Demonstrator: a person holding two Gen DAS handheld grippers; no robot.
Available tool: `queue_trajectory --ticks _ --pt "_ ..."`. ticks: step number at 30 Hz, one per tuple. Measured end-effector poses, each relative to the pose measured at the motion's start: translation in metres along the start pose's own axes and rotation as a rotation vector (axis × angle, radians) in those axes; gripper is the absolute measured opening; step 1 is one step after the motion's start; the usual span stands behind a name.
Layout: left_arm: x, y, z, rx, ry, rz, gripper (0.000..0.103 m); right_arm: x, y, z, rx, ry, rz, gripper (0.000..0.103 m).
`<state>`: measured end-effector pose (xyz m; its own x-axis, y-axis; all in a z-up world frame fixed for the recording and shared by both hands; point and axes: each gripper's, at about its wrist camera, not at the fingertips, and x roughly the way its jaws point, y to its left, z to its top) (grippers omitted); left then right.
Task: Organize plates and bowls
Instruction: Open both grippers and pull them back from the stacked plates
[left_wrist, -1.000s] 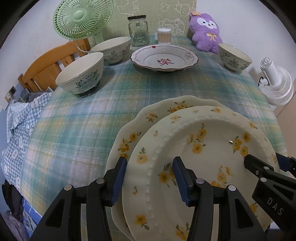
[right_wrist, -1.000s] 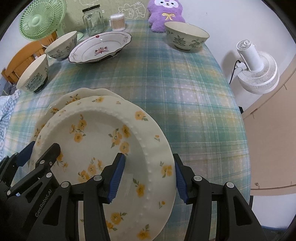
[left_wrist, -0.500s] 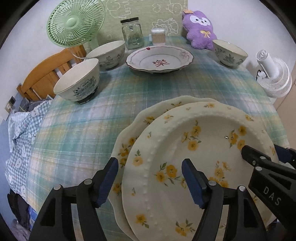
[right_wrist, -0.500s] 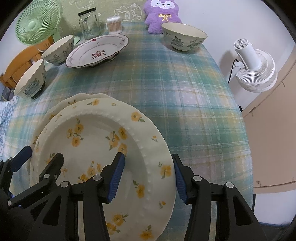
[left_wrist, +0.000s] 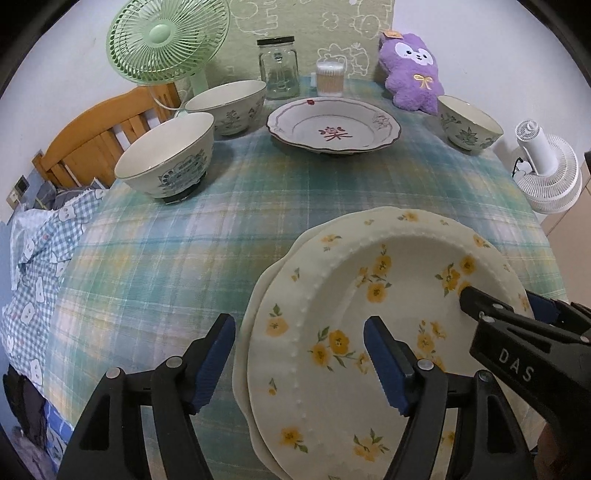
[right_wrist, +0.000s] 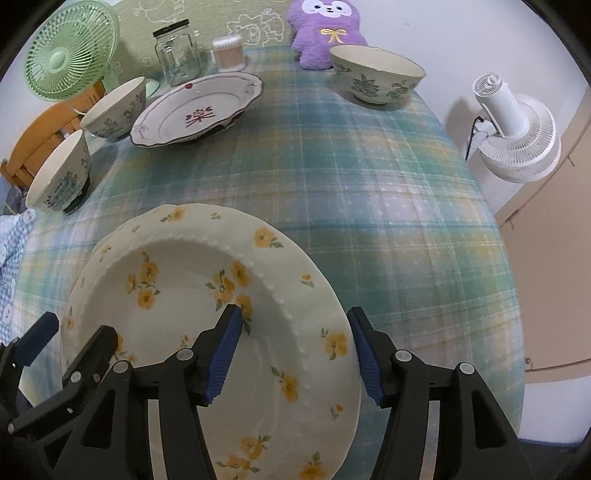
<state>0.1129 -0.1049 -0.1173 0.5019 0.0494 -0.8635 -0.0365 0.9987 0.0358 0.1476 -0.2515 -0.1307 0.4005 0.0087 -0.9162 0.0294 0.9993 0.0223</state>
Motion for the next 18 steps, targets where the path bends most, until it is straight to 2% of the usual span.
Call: queue_trajectory --ticks 10,12,18 --pt "-0.008 0.014 -0.002 -0.019 -0.004 -0.022 0.076 -0.004 0.007 0.002 -0.007 0.018 -0.013 0.07" --pt "-0.014 0.016 0.0 -0.02 -0.016 -0.032 0.078 -0.013 0.009 0.001 -0.009 0.002 -0.011 0.073" --pt "-0.042 0.024 0.01 -0.014 -0.079 -0.073 0.079 -0.054 0.015 0.004 0.012 -0.072 -0.016 0.073"
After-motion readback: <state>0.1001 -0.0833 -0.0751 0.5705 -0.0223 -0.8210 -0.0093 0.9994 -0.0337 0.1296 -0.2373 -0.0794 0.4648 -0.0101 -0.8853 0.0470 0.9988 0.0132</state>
